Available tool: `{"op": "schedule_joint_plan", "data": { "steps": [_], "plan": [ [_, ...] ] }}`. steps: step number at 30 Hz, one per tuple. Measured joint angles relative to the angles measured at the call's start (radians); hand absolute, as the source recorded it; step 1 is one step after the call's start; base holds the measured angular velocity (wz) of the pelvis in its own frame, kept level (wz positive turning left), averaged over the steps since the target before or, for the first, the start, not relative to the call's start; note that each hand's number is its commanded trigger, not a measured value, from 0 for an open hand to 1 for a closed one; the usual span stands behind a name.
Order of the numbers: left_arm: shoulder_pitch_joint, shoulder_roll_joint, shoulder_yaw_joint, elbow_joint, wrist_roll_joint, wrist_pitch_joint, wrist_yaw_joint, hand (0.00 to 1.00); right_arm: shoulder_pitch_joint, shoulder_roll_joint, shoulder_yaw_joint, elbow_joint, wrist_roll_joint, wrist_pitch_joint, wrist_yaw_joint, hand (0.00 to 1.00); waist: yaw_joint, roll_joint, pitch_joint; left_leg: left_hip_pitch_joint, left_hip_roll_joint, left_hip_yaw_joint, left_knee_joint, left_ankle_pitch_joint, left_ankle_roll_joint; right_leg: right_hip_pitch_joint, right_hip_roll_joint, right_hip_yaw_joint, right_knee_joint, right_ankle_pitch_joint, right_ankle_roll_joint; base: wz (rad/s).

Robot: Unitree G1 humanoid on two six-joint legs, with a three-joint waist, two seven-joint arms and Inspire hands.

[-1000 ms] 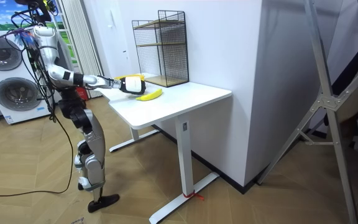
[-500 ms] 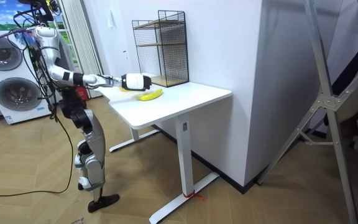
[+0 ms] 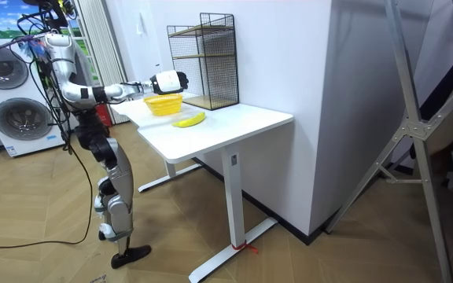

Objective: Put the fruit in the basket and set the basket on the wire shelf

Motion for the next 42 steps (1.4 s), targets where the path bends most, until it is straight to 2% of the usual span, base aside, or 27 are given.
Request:
{"op": "schedule_joint_plan", "data": {
  "steps": [4,9,17,22,30,35,42],
  "plan": [
    [-0.028,0.000,-0.001,0.041,0.000,-0.013,0.000,0.00,0.000,0.000,0.012,-0.014,-0.002,-0.001,0.006,1.00,0.016,0.003,0.0012,-0.001,0.000,0.000,0.002,0.000,0.000,0.000,0.000,0.000,0.001,0.001,-0.001,0.00],
    [-0.029,0.001,-0.013,0.066,-0.001,-0.013,0.000,0.00,0.000,-0.002,0.055,-0.044,-0.023,-0.001,0.017,1.00,0.017,0.007,0.0050,-0.005,0.000,-0.001,0.003,0.000,0.000,-0.003,0.000,0.000,0.001,0.001,-0.001,0.00],
    [-0.041,0.002,-0.017,0.081,0.000,-0.013,0.000,0.00,-0.002,-0.019,0.084,-0.105,-0.131,0.000,0.059,1.00,0.024,0.005,0.0040,-0.023,0.000,-0.002,0.004,0.000,0.000,-0.017,0.000,0.000,-0.001,0.001,-0.001,0.00],
    [-0.064,0.004,-0.018,0.077,0.000,-0.017,0.000,0.00,-0.007,-0.020,0.123,-0.115,-0.167,0.000,0.075,1.00,0.048,-0.009,0.0018,-0.018,0.000,-0.001,-0.002,0.000,0.000,-0.015,0.000,0.000,-0.001,0.001,-0.001,0.00],
    [-0.068,0.010,-0.018,0.074,0.000,-0.017,0.000,0.00,-0.025,-0.020,0.157,-0.115,-0.198,0.003,0.110,1.00,0.068,-0.020,0.0108,-0.018,0.000,-0.001,-0.002,0.000,0.000,-0.015,0.000,-0.001,-0.001,0.002,0.000,0.00],
    [-0.067,0.010,-0.018,0.074,0.000,-0.017,-0.001,0.00,-0.025,-0.020,0.164,-0.115,-0.212,0.004,0.119,1.00,0.070,-0.017,0.0129,-0.019,0.001,-0.002,-0.001,0.000,0.000,-0.015,0.000,-0.002,-0.001,0.002,0.000,0.00],
    [-0.071,0.014,-0.021,0.049,0.001,-0.012,-0.001,0.00,-0.025,-0.023,0.200,-0.114,-0.220,0.030,0.132,1.00,0.071,-0.014,0.0122,-0.019,0.001,-0.001,0.001,0.000,0.000,-0.016,0.000,-0.002,-0.001,0.002,0.000,0.00]
  ]
}}
